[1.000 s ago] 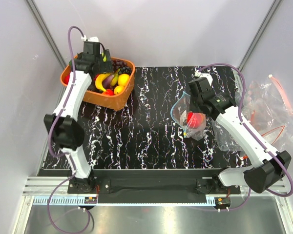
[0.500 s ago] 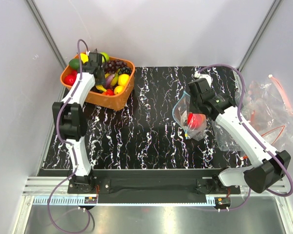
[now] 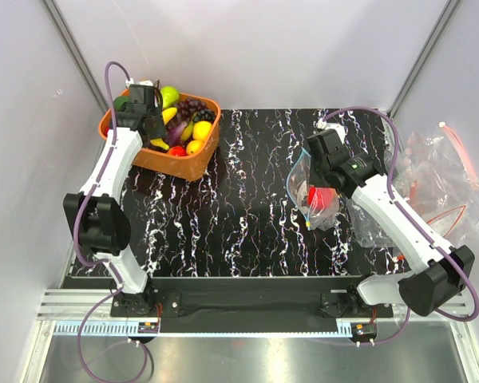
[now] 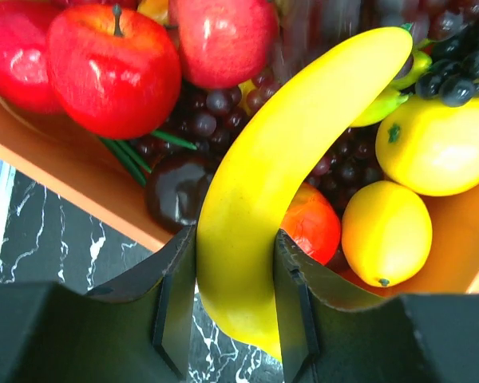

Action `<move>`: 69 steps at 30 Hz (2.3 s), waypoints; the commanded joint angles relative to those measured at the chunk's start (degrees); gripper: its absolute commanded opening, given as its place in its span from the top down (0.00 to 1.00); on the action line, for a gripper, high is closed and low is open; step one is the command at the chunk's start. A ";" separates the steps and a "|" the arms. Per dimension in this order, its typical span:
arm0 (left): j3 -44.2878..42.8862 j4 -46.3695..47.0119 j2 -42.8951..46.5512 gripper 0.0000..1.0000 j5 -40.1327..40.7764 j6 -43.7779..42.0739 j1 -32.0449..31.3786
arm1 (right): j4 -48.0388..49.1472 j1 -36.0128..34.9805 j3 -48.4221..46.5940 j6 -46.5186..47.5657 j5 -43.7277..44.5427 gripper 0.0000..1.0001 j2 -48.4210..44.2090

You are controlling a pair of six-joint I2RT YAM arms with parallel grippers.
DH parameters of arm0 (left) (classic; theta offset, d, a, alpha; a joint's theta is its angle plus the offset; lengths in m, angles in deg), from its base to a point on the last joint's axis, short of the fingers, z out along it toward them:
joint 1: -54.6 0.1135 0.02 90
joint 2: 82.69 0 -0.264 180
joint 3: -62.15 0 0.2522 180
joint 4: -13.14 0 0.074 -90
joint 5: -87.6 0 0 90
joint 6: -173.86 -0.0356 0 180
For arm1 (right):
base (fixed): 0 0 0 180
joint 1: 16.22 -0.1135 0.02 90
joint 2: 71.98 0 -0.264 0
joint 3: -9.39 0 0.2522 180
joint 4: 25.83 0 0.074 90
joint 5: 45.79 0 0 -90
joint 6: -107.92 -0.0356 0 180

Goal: Place the food in the zip-top bag and seal the zipper
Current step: Pick up the fake fruit from the bin, then place the fake fruit in the zipper food storage bag.

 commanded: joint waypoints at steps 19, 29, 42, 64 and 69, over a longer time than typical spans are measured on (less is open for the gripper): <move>12.27 16.48 14.31 0.74 -16.56 5.98 -19.66 | 0.68 -0.12 -2.28 1.70 -0.45 1.00 -0.99; 16.06 25.93 9.84 0.88 -13.39 2.92 -33.91 | 0.07 -0.12 -4.22 1.52 1.40 1.00 -0.38; 20.89 24.78 13.34 0.87 -4.53 3.97 -38.67 | 0.59 -0.12 -4.66 1.78 1.66 1.00 1.91; 14.76 13.45 10.81 0.83 1.72 -10.44 -48.51 | 0.24 -0.12 -5.98 1.70 0.52 1.00 1.56; 1.23 2.32 1.76 0.83 7.43 -5.55 -50.27 | 0.59 -0.12 -5.28 0.55 -0.62 1.00 0.33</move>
